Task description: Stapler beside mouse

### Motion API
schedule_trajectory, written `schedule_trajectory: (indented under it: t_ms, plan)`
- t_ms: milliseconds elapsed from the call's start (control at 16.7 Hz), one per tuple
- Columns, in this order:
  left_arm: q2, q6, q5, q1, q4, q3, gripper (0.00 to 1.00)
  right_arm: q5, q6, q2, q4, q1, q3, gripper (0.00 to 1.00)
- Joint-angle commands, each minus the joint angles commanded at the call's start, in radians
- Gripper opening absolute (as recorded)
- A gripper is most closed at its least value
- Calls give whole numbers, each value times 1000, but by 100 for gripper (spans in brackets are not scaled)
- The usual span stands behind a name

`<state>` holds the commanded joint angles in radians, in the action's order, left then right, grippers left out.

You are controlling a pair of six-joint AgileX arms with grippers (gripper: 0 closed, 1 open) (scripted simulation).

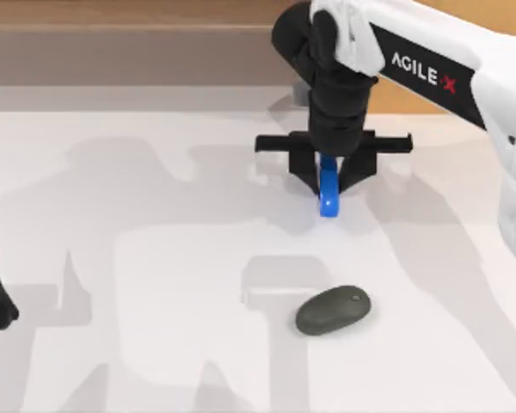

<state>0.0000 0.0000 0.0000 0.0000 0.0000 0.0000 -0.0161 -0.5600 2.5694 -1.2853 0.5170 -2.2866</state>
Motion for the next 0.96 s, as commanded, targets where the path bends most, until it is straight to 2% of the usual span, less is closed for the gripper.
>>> schedule_trajectory:
  t_ms: [600,960]
  plan:
    - [0,0,0,0,0,0,100,0,0,0,0,0,0,98]
    - [0,0,0,0,0,0,100,0,0,0,0,0,0,100]
